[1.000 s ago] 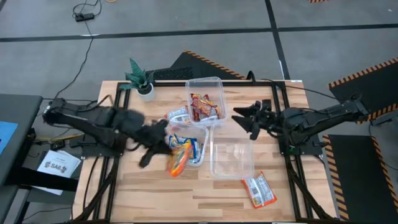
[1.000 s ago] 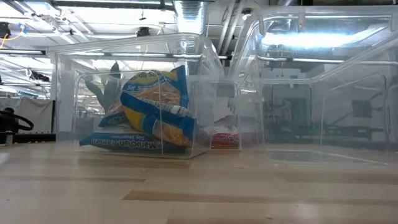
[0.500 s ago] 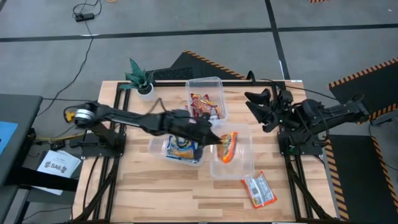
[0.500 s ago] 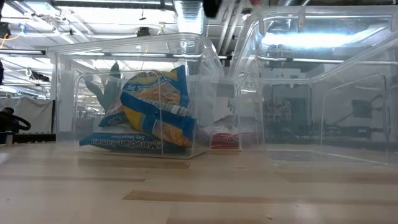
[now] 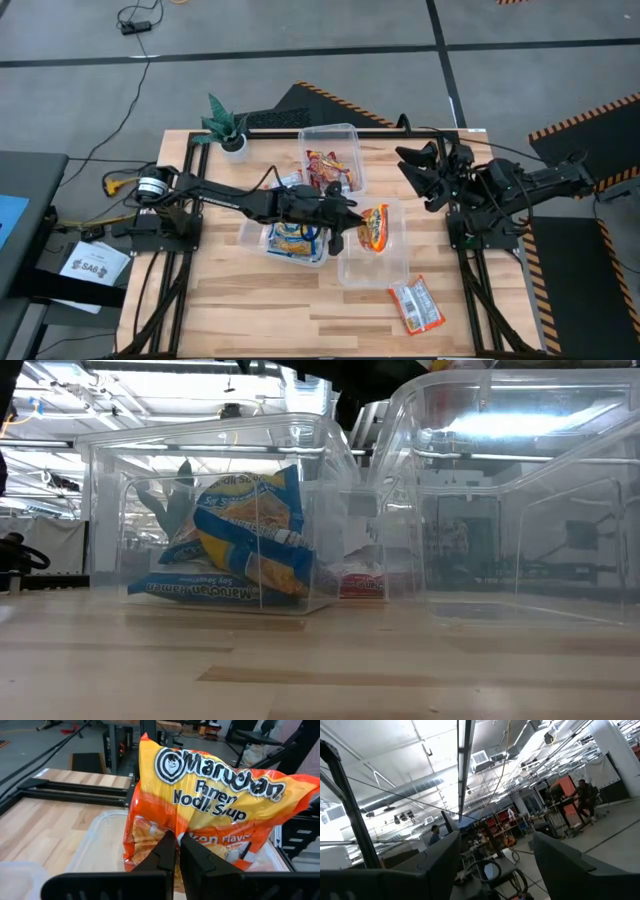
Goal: Sort Maruchan noodles
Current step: Put the bottom left orange noodle pack into the bottom right transparent bin, then put the bottom orange noodle pack into the bottom right transparent bin
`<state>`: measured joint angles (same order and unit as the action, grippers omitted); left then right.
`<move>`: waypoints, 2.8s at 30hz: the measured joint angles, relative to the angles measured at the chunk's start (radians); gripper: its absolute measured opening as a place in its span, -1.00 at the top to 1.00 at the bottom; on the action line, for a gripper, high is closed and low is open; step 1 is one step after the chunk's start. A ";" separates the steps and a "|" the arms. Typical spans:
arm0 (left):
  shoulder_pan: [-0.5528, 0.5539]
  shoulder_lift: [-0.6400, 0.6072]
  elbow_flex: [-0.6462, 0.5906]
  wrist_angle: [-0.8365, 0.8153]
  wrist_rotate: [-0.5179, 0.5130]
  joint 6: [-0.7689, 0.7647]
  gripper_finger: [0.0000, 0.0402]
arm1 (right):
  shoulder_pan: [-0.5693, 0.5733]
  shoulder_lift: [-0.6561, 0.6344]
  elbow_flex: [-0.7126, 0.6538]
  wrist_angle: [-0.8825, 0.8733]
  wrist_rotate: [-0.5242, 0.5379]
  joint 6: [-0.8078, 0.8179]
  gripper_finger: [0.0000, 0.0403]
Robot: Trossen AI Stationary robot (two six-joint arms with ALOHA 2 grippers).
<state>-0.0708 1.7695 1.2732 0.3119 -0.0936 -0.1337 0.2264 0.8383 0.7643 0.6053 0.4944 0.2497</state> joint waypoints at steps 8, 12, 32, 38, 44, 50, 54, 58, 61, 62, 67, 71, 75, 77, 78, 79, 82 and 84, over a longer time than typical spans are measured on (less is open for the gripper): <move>0.001 0.000 0.000 -0.004 -0.001 0.010 1.00 | 0.000 -0.001 0.000 -0.029 0.001 0.003 -0.35; 0.001 0.000 0.000 -0.005 -0.001 -0.006 1.00 | 0.000 -0.001 0.000 -0.029 0.001 0.003 -0.35; 0.001 0.000 0.000 -0.006 -0.001 0.002 0.95 | 0.000 -0.001 0.000 -0.029 0.004 0.004 -0.35; 0.001 0.000 0.000 0.003 0.000 -0.011 0.56 | 0.000 -0.001 0.000 -0.029 0.004 0.004 -0.35; 0.004 0.000 0.000 0.006 0.000 -0.050 0.02 | 0.000 -0.001 0.000 -0.029 0.004 0.004 -0.35; 0.031 -0.024 0.000 0.000 0.051 -0.108 -0.36 | 0.000 -0.001 0.000 -0.029 0.004 0.004 -0.35; 0.064 -0.106 0.000 -0.080 0.103 -0.141 -0.43 | 0.000 -0.001 0.000 -0.029 0.004 0.004 -0.35; 0.099 -0.227 0.000 -0.215 0.119 -0.108 -0.44 | 0.000 -0.001 0.000 -0.029 0.004 0.004 -0.35; 0.120 -0.334 0.000 -0.319 0.119 -0.067 -0.44 | 0.000 -0.001 0.000 -0.030 0.004 0.004 -0.35; 0.125 -0.370 0.000 -0.356 0.114 -0.056 -0.44 | 0.000 -0.001 0.000 -0.030 0.004 0.004 -0.35; 0.137 -0.565 -0.051 -0.420 0.074 -0.015 -0.44 | 0.000 -0.001 0.000 -0.033 0.004 0.004 -0.35; 0.135 -0.763 -0.218 -0.350 0.005 -0.067 -0.44 | 0.000 -0.001 0.000 -0.034 0.004 0.004 -0.35; 0.113 -0.987 -0.451 -0.229 -0.065 -0.167 -0.44 | 0.000 -0.001 0.000 -0.045 0.004 0.004 -0.35; 0.097 -1.094 -0.559 -0.155 -0.069 -0.202 -0.44 | 0.000 -0.001 0.000 -0.055 0.004 0.004 -0.35; 0.091 -1.143 -0.608 -0.119 -0.069 -0.215 -0.44 | 0.000 -0.001 0.000 -0.060 0.004 0.004 -0.35; 0.086 -1.187 -0.650 -0.087 -0.072 -0.227 -0.44 | 0.000 -0.001 0.000 -0.063 0.004 0.004 -0.35; 0.078 -1.297 -0.750 -0.024 -0.078 -0.247 -0.44 | 0.000 -0.001 0.000 -0.066 0.004 0.005 -0.35; 0.077 -1.354 -0.789 -0.006 -0.090 -0.253 -0.44 | 0.000 -0.001 0.000 -0.070 0.004 0.004 -0.35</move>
<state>0.0067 0.4151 0.4839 0.3055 -0.1835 -0.3871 0.2260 0.8375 0.7643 0.5354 0.4984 0.2539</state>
